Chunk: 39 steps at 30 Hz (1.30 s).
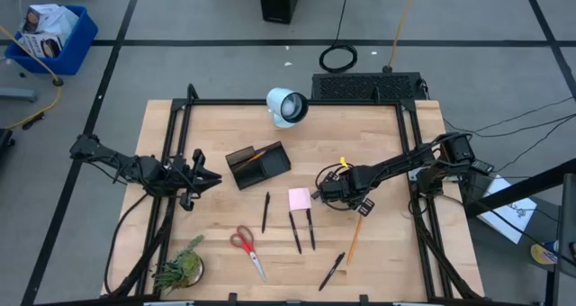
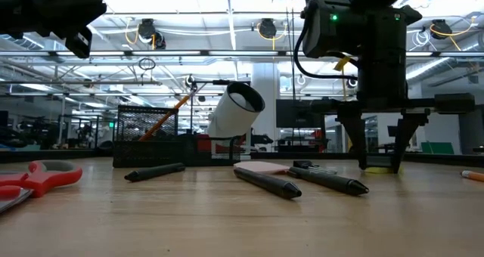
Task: Pick and place office supplies into organizer
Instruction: Put the black binder clip into the black desk organizer
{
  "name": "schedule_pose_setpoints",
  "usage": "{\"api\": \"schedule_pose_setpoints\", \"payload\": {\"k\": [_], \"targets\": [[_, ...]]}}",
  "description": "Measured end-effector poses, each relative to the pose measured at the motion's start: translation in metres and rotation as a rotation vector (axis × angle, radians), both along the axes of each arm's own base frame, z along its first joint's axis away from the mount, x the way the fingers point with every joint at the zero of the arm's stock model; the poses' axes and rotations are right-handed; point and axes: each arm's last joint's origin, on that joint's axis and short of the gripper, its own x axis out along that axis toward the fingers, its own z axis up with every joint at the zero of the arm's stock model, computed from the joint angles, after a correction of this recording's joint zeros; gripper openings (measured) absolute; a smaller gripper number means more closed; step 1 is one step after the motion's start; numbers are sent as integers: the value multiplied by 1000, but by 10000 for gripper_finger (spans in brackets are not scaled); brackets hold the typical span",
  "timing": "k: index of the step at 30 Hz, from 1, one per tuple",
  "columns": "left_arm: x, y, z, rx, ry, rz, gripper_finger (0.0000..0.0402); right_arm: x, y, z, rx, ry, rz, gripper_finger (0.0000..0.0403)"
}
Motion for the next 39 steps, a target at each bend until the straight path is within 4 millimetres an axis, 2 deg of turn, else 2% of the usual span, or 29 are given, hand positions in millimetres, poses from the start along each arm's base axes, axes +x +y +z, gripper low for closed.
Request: {"api": "schedule_pose_setpoints", "payload": {"k": [11, 26, 39], "targets": [[0, 0, 0, 0, 0, 0, 63, 3, 1, 6, 0, -59, 35, 160], [0, 0, 0, 0, 0, 0, 63, 11, -5, 24, -73, -193, 226, 160], [0, 0, 0, 0, 0, 0, 63, 40, -12, 63, -177, -195, 397, 160]]}}
